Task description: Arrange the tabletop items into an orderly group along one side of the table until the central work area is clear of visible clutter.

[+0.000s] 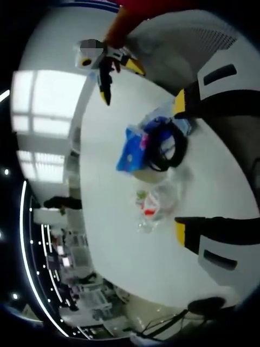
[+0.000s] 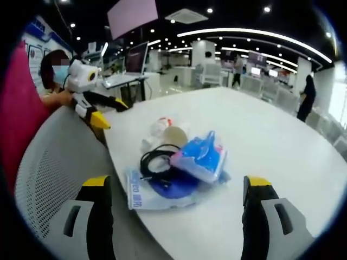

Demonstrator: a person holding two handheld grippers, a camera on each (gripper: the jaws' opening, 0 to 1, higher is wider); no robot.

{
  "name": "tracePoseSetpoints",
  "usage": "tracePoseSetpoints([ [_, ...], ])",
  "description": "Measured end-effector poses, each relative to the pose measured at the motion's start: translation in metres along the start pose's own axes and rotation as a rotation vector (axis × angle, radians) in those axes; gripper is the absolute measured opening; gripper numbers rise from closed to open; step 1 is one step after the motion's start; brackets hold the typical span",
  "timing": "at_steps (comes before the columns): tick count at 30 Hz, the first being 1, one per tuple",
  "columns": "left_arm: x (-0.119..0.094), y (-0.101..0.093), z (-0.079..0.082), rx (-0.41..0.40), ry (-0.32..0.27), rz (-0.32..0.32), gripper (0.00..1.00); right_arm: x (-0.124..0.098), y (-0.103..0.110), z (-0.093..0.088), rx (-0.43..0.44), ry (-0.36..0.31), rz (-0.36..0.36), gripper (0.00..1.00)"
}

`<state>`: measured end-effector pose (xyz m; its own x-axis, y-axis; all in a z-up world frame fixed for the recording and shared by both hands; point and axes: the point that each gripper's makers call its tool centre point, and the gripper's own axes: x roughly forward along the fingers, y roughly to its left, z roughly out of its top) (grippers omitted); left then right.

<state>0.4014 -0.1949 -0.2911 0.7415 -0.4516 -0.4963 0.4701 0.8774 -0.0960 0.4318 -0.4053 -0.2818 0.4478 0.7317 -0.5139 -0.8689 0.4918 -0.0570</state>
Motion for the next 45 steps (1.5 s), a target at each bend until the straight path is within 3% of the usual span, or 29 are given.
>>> tracePoseSetpoints([
  [30,0.0004,0.0024,-0.0060,-0.006,0.034,0.019,0.70,0.0004,0.0055,0.0029,0.000,-0.016,0.028,1.00],
  [45,-0.0018,0.0031,-0.0028,-0.002,0.016,0.025,0.70,0.0021,0.0071,0.0006,-0.010,-0.002,0.030,1.00],
])
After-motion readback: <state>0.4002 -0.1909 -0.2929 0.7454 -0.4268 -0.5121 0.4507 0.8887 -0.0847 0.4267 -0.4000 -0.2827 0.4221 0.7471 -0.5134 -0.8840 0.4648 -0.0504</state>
